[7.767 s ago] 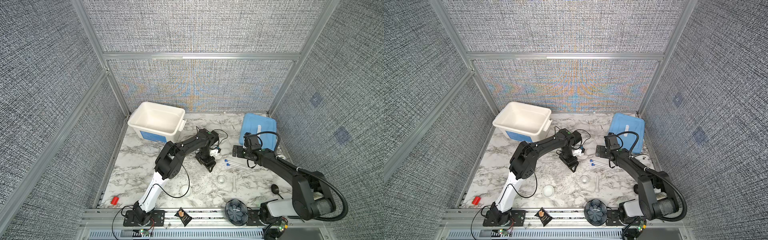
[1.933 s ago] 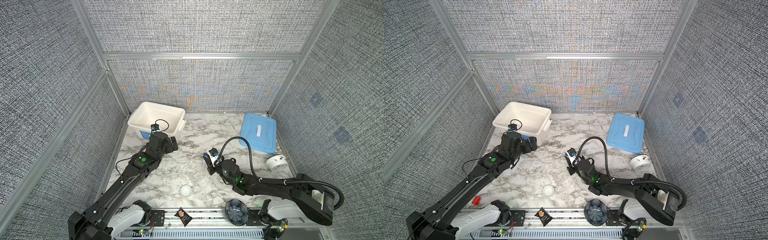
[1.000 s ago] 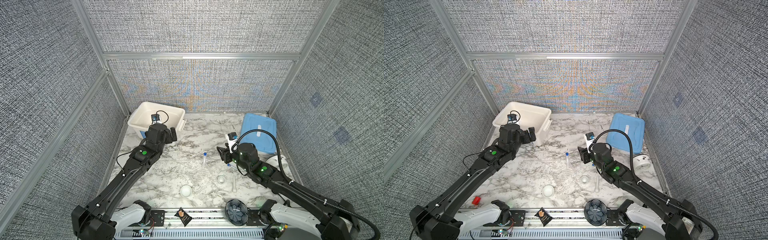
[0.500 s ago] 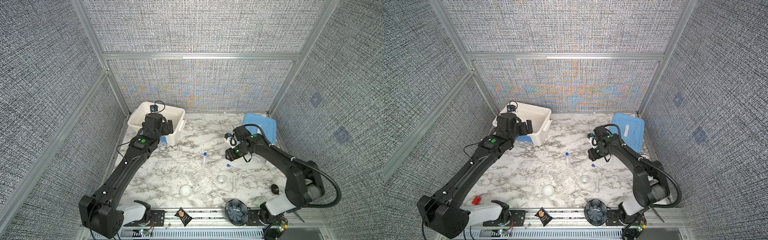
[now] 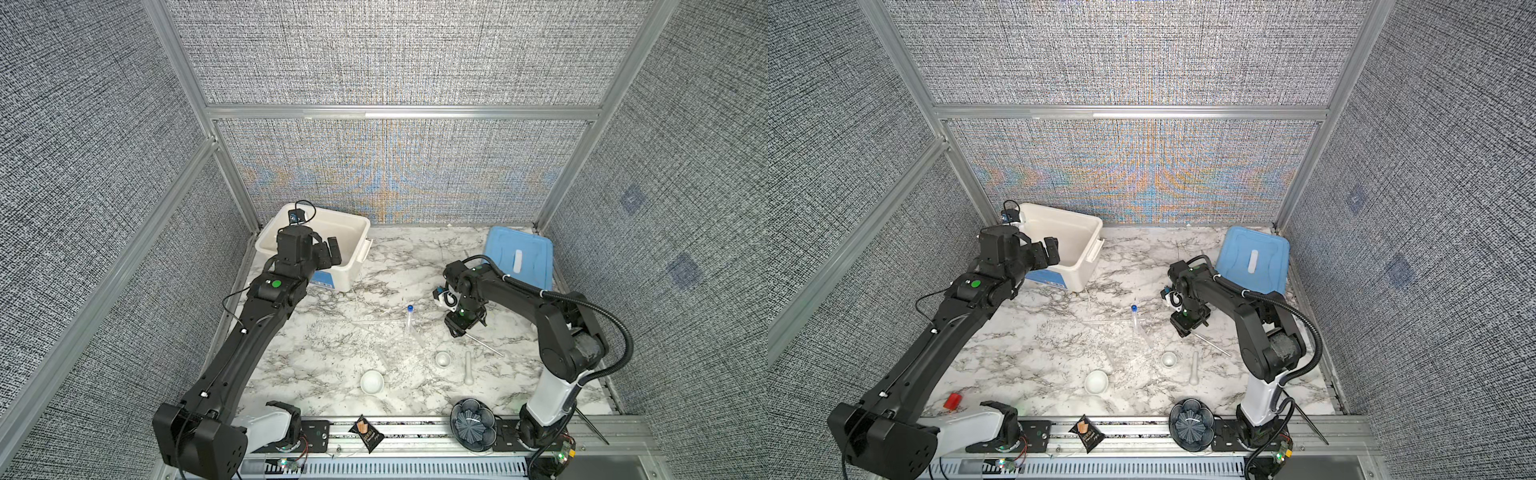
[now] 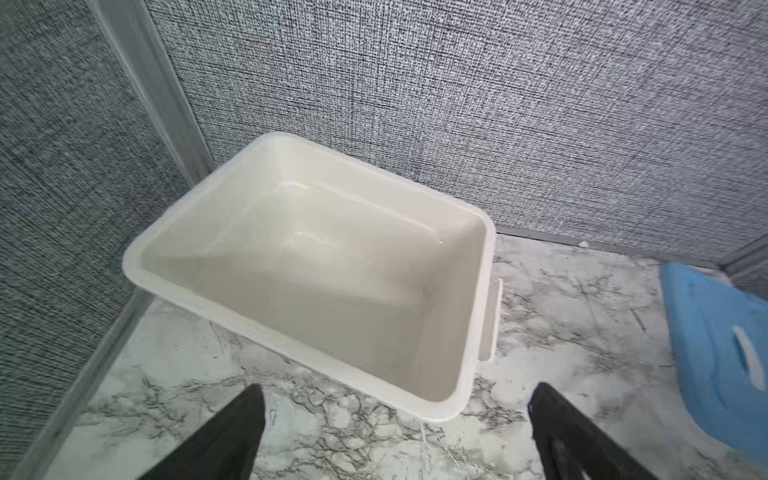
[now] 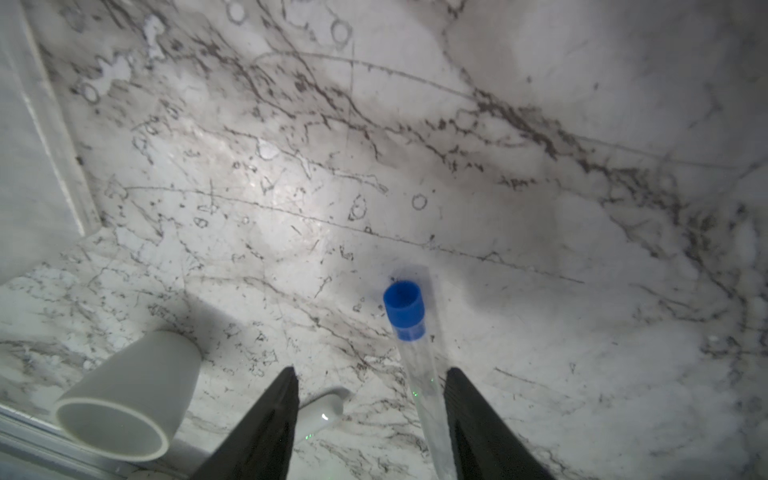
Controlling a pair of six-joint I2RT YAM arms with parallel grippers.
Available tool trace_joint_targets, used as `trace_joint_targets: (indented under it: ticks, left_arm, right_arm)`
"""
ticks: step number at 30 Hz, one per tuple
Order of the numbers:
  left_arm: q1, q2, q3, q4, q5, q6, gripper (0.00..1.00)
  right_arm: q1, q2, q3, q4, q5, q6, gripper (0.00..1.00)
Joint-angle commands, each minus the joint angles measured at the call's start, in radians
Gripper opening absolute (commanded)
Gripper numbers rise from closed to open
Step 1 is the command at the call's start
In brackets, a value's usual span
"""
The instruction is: Organize the chemistry lab equipment
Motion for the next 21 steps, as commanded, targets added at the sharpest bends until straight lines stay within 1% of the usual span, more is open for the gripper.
trace_joint_targets:
  ticks: [1, 4, 5, 7, 9, 14, 21]
  left_arm:
    - [0.001, -0.021, -0.02, 0.012, 0.053, -0.048, 0.99]
    - [0.002, -0.043, -0.05, 0.01, 0.033, -0.07, 0.99]
    - [0.002, -0.051, -0.066, 0.017, 0.039, -0.084, 0.99]
    - [0.002, -0.064, -0.092, 0.03, 0.057, -0.099, 0.99]
    - [0.001, -0.074, -0.112, 0.033, 0.049, -0.12, 0.99]
    - [0.002, -0.082, -0.123, 0.029, 0.038, -0.111, 0.99]
    - [0.002, -0.091, -0.141, 0.039, 0.032, -0.117, 0.99]
  right_arm:
    - [0.007, 0.029, 0.014, 0.002, 0.024, -0.014, 0.58]
    - [0.013, 0.064, 0.012, -0.011, 0.032, -0.007, 0.53]
    - [0.014, 0.07, 0.004, -0.014, 0.042, -0.005, 0.5]
    - [0.014, 0.07, -0.015, -0.007, 0.054, -0.002, 0.47]
    - [0.014, 0.066, -0.027, 0.002, 0.056, 0.005, 0.42]
    - [0.016, 0.07, -0.033, 0.034, 0.063, 0.011, 0.36]
    - [0.026, 0.101, -0.001, 0.048, 0.059, -0.004, 0.35]
